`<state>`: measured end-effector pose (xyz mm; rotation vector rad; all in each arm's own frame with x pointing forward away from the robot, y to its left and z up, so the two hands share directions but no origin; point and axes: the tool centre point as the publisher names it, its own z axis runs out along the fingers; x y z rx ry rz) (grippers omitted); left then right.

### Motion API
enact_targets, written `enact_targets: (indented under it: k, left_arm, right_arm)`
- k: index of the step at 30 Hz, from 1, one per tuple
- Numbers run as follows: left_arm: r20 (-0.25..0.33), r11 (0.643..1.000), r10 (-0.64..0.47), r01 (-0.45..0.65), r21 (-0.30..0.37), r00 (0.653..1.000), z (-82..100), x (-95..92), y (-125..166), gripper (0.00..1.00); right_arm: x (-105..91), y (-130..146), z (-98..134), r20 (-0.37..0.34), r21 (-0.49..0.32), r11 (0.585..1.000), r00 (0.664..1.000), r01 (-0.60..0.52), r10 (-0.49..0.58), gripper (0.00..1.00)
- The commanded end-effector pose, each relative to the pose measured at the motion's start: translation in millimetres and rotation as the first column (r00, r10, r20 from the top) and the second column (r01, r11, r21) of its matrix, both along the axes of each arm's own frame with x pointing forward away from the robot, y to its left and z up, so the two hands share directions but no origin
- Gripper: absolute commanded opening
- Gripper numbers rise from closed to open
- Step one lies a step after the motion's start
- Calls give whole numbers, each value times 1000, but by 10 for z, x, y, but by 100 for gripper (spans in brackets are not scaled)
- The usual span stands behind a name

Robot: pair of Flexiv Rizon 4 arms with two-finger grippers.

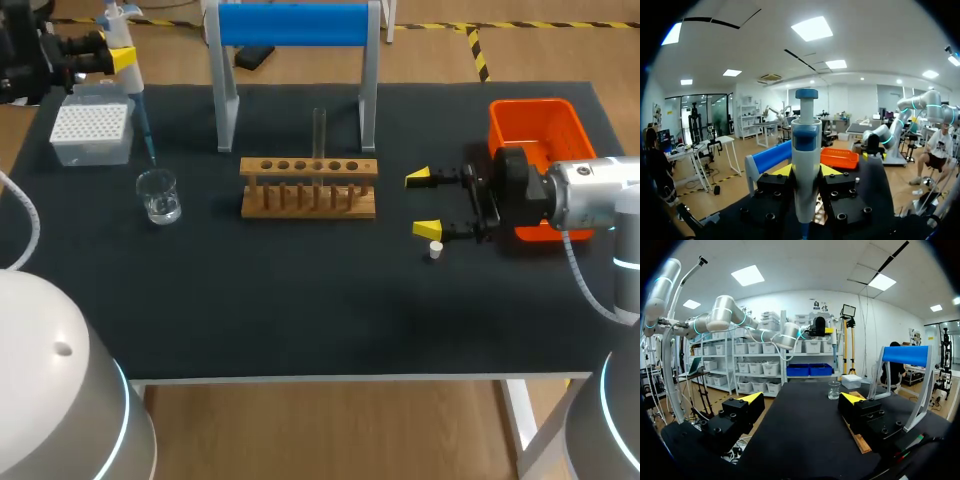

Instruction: Invert the test tube, pick up the pipette, mount the tip to pipette, aspirate from beaker and dispense into the tube, eject the tip, return the pipette, and cap with the stopper.

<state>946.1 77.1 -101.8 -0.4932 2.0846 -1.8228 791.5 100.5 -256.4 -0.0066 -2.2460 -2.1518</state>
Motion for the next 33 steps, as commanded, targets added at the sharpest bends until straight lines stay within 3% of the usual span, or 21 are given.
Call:
enact_targets:
  k: [1,14,24,33]
  left_arm:
    - [4,1000,4,-4,-1,1000,-3,-12,-5,0]
    - [4,1000,4,-4,-1,1000,-3,-12,-5,0]
    - [4,1000,4,-4,-1,1000,-3,-12,-5,0]
    - [4,1000,4,-4,-1,1000,-3,-12,-5,0]
  right_arm:
    - [-12,-11,9,1,-2,1000,1000,1,-1,100]
    - [-12,-11,9,1,-2,1000,1000,1,-1,100]
    - [77,562,-12,4,-176,984,1000,28,-28,100]
    - [107,1117,-8,58,-222,966,991,131,-121,100]
